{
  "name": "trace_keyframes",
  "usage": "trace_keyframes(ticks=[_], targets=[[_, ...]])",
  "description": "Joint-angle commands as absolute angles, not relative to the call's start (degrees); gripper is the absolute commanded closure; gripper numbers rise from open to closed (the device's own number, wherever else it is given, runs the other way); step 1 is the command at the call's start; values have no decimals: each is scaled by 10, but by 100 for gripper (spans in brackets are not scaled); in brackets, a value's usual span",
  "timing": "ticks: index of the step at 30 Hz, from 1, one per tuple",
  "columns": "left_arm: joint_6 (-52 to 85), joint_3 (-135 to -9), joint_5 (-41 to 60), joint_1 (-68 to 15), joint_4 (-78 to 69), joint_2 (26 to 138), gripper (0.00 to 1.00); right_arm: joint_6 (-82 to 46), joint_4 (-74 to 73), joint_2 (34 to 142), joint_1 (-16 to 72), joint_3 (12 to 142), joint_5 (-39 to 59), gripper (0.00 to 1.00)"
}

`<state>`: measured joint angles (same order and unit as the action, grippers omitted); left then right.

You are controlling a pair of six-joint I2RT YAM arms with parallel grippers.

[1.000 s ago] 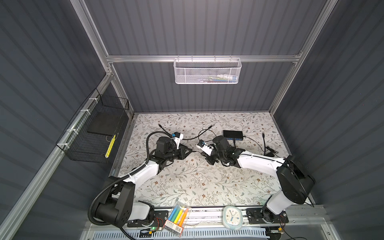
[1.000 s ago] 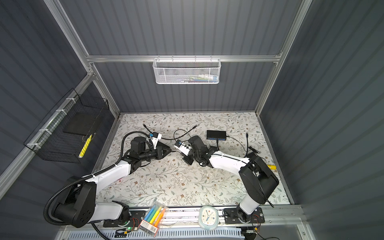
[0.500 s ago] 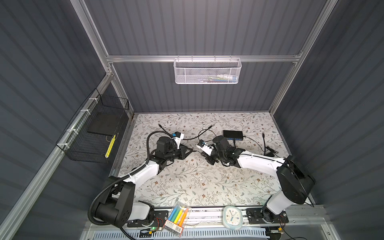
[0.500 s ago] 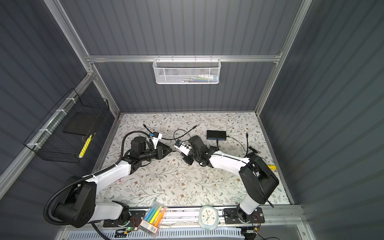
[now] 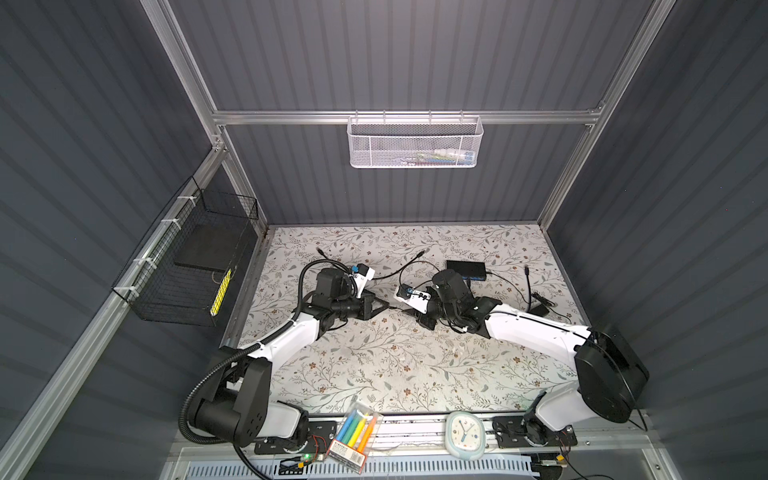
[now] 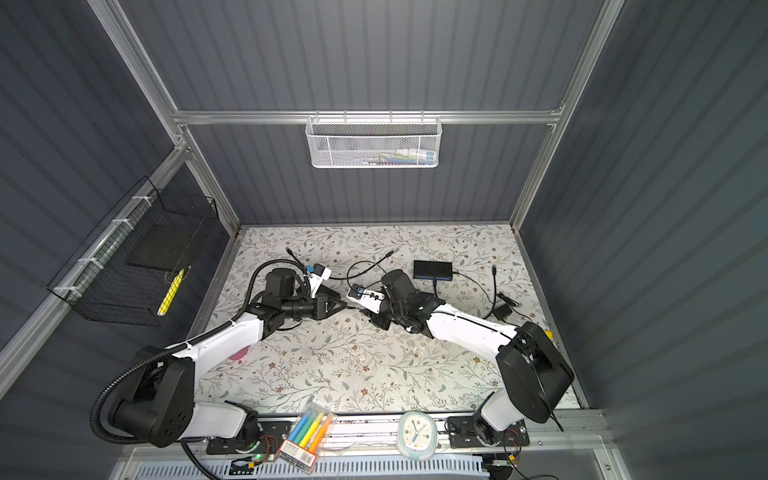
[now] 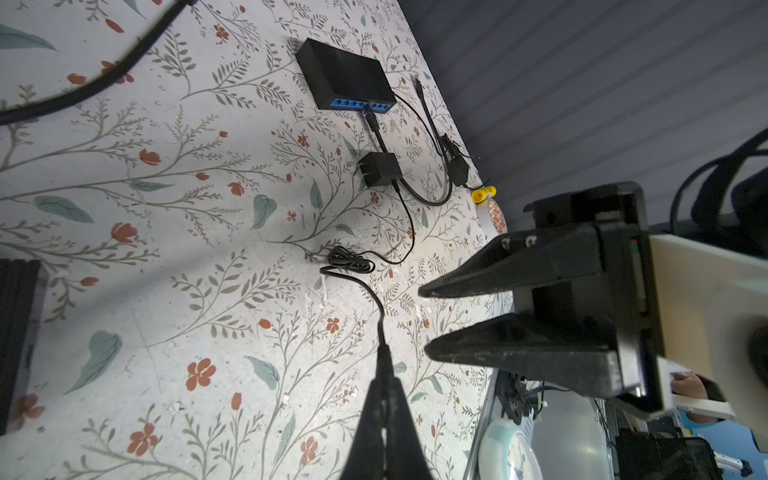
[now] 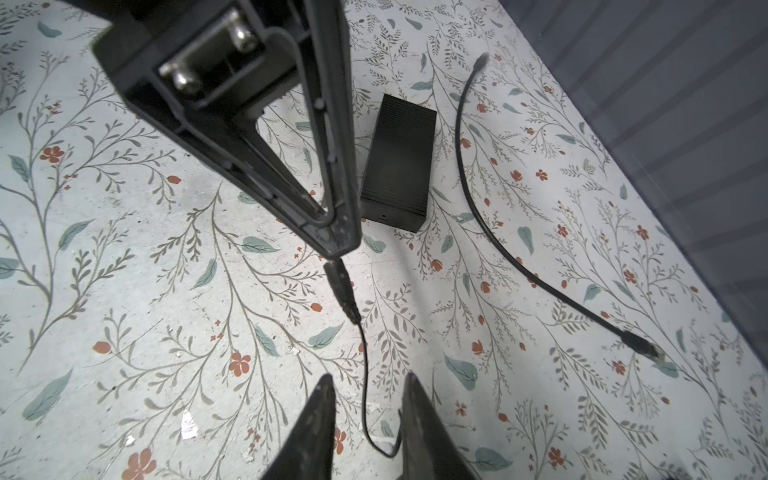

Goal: Insert the plug into the switch port

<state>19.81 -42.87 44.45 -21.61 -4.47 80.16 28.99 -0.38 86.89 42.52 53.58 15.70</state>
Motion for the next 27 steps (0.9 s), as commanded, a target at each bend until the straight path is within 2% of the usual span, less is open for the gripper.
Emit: trace_keyframes(ticks=[1, 14, 20, 27], targets=[[170, -449, 479, -214, -9, 804, 100, 306, -4, 877, 423, 543, 186, 71], [173, -446, 507, -216, -17, 802, 100, 300, -13, 903, 425, 565, 225, 72], [177, -440, 514, -217, -25, 802, 100, 291, -15, 908, 426, 572, 234, 81], [175, -438, 513, -218, -23, 799, 100, 289, -14, 910, 426, 572, 241, 86]])
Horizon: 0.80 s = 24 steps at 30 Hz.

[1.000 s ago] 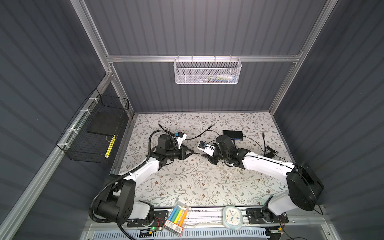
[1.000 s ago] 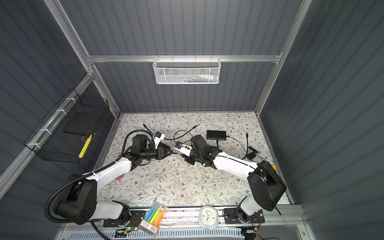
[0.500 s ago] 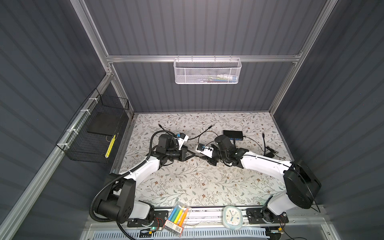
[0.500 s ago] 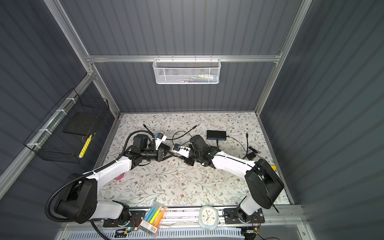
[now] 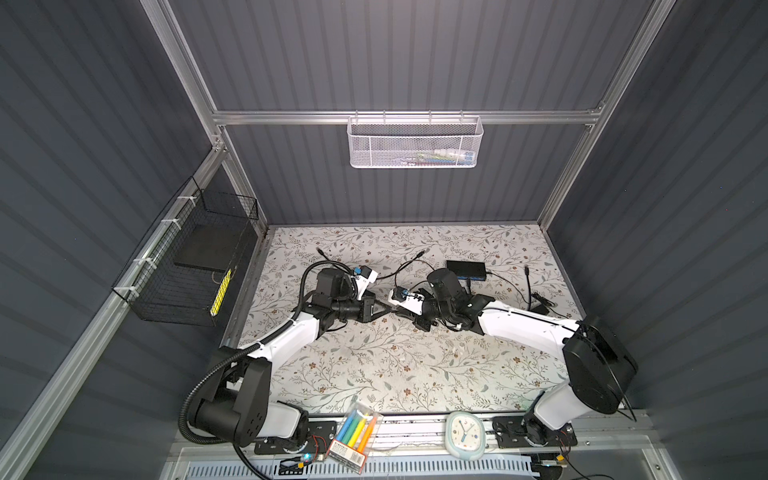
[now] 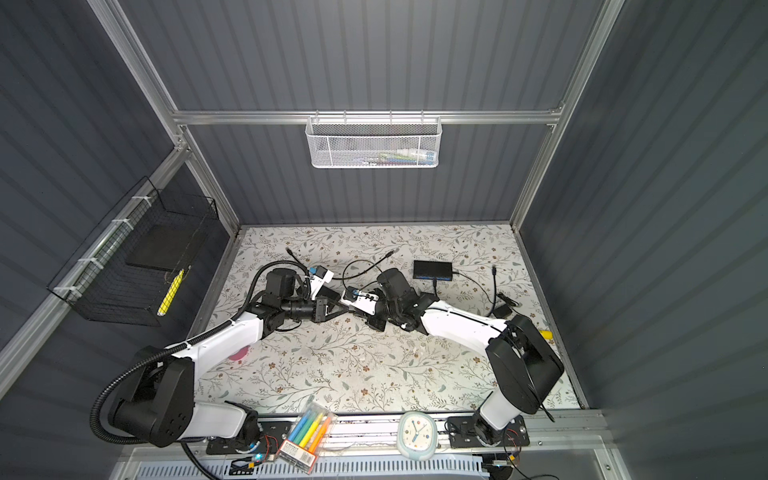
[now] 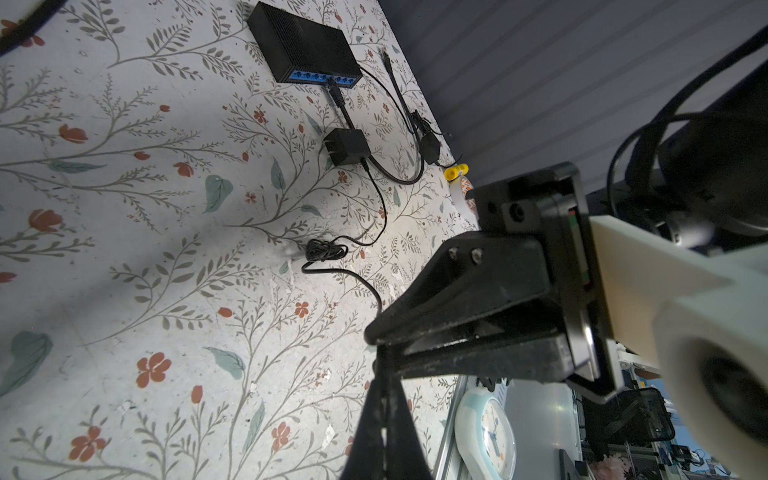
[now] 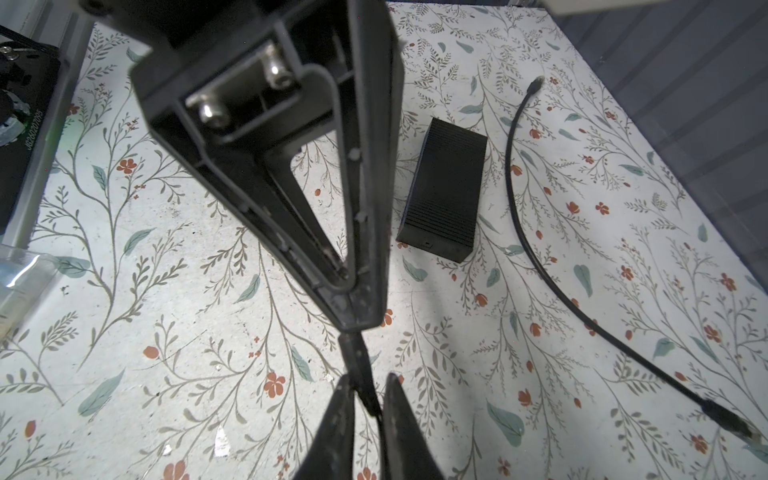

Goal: Insert the plug into the switch port

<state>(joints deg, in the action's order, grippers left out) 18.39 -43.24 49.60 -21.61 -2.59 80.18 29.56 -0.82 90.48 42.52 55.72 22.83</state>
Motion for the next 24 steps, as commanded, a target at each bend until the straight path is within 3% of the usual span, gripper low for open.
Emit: trace_keyframes(ticks=[1, 8, 11, 16, 20, 24], targets=[[174, -438, 514, -218, -23, 799, 100, 288, -14, 910, 428, 572, 242, 86], [167, -440, 484, -218, -9, 787, 99, 278, -9, 908, 429, 577, 244, 100], [154, -448, 434, -216, 21, 762, 76, 272, -1, 905, 429, 577, 248, 100], [163, -454, 337, -182, 45, 715, 50, 264, 4, 903, 429, 568, 235, 100], [178, -462, 254, -114, 62, 702, 45, 259, 39, 921, 430, 576, 203, 100], [156, -502, 184, -91, 98, 761, 43, 252, 71, 949, 432, 595, 172, 100]])
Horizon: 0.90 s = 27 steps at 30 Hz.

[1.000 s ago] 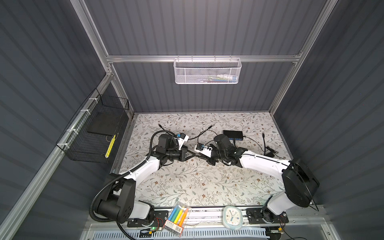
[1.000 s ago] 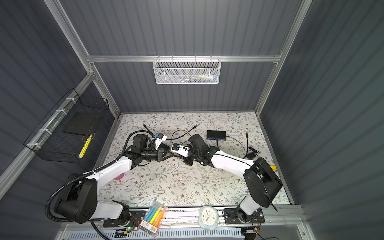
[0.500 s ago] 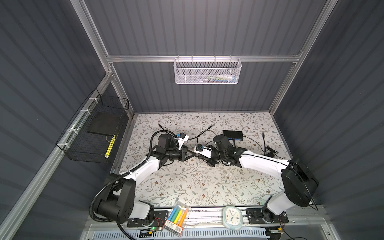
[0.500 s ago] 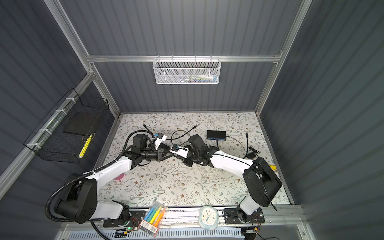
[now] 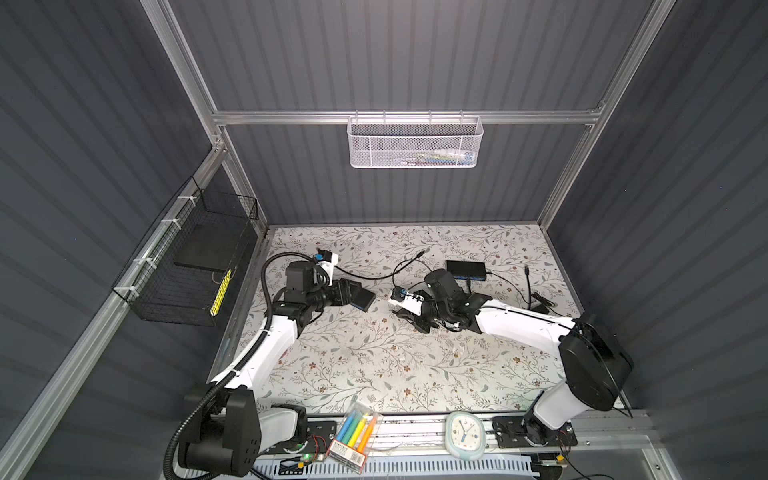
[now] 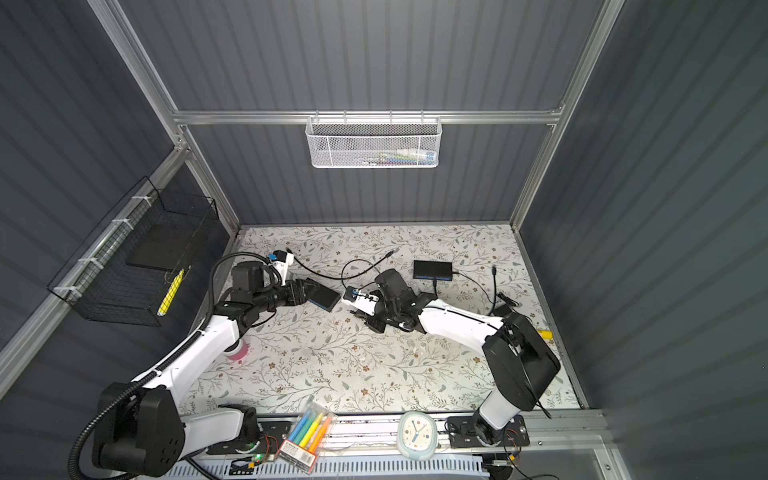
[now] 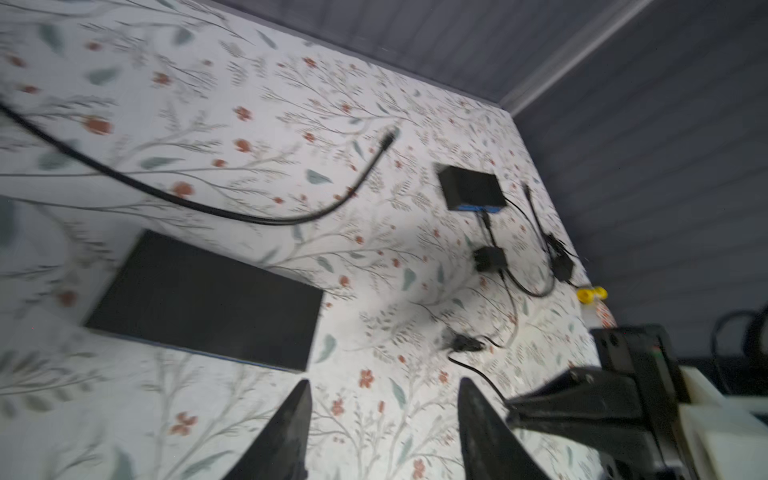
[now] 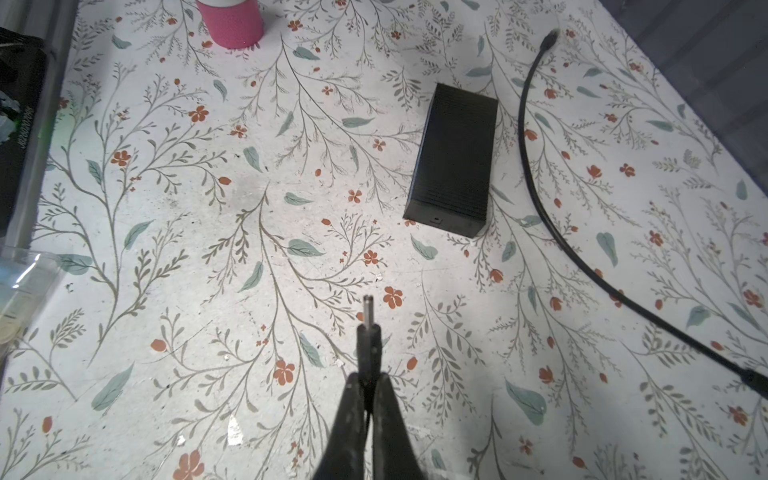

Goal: Insert the plug into the switch port

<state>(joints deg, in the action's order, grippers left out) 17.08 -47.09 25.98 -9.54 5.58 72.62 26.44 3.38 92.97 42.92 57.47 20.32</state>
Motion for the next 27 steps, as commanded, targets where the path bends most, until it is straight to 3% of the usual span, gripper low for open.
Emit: trace_keyframes(ticks=[1, 12, 19, 27], targets=[[154, -512, 156, -90, 104, 779, 43, 250, 76, 956, 433, 600, 168, 100], [105, -611, 55, -67, 96, 961, 41, 209, 151, 1084, 439, 738, 141, 100], [73, -692, 88, -51, 121, 1036, 35, 232, 195, 1166, 438, 820, 157, 100], [24, -770, 101, -49, 173, 1123, 36, 243, 220, 1229, 434, 892, 169, 100]])
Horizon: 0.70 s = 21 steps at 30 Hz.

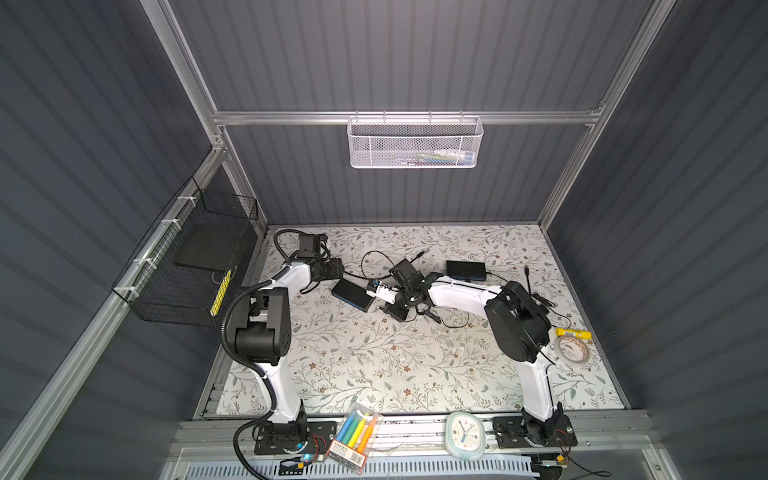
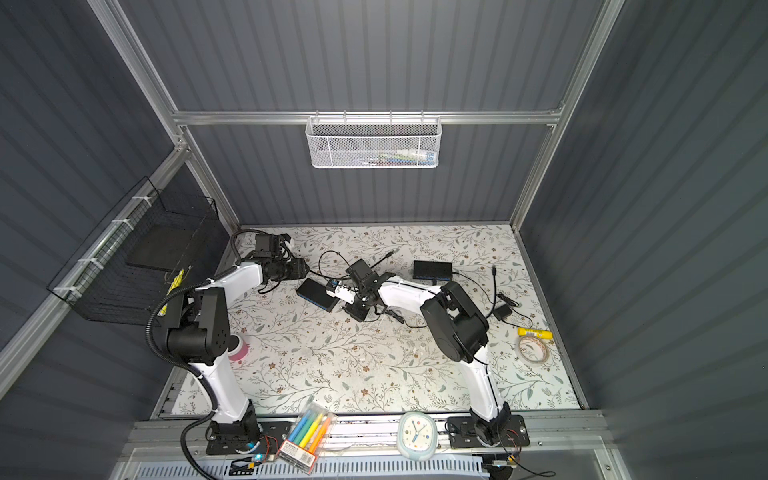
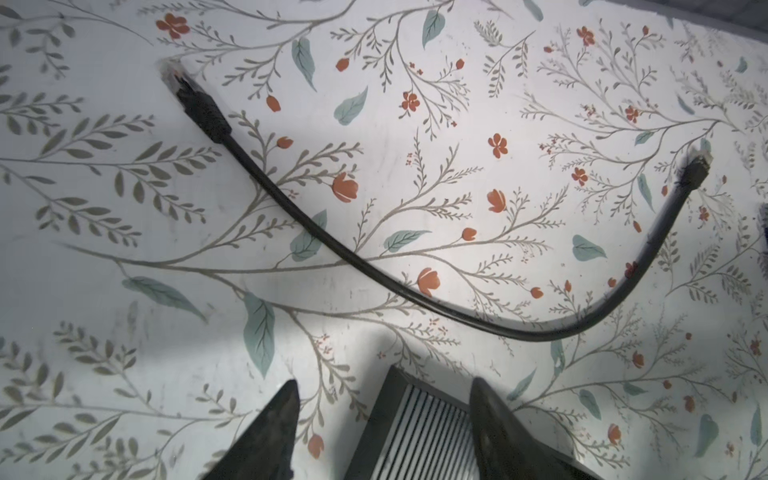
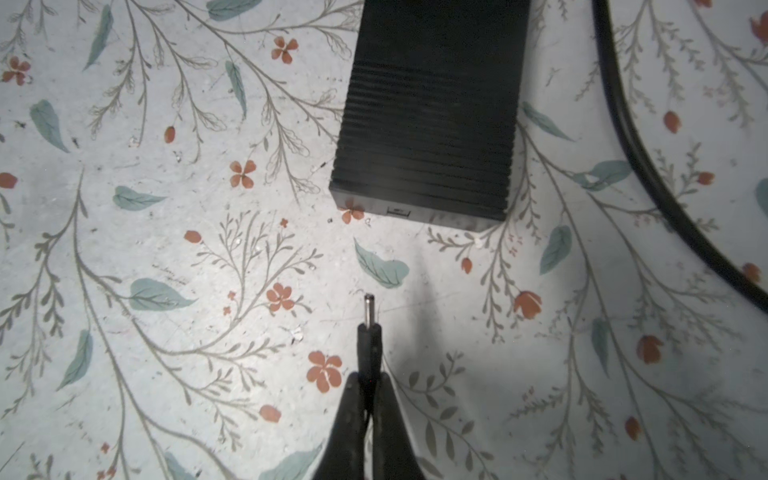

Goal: Insert the plug into the switch port

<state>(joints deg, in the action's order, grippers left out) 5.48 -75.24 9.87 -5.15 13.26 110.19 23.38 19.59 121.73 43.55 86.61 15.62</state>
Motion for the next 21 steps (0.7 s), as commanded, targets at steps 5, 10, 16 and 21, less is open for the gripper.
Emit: trace_keyframes(ticks=[5, 10, 16, 21], targets=[[13, -793, 109, -48, 187, 1150, 36, 249, 254, 1256, 430, 927, 177, 100], [4, -803, 135, -49, 203, 1169, 38, 253, 276, 1281, 427, 963, 173, 100], [8, -803, 144, -49, 197, 1171, 39, 257, 294, 1303, 427, 995, 172, 100], [8, -797, 150, -49, 193, 1168, 39, 259, 305, 1312, 428, 1007, 179, 100]])
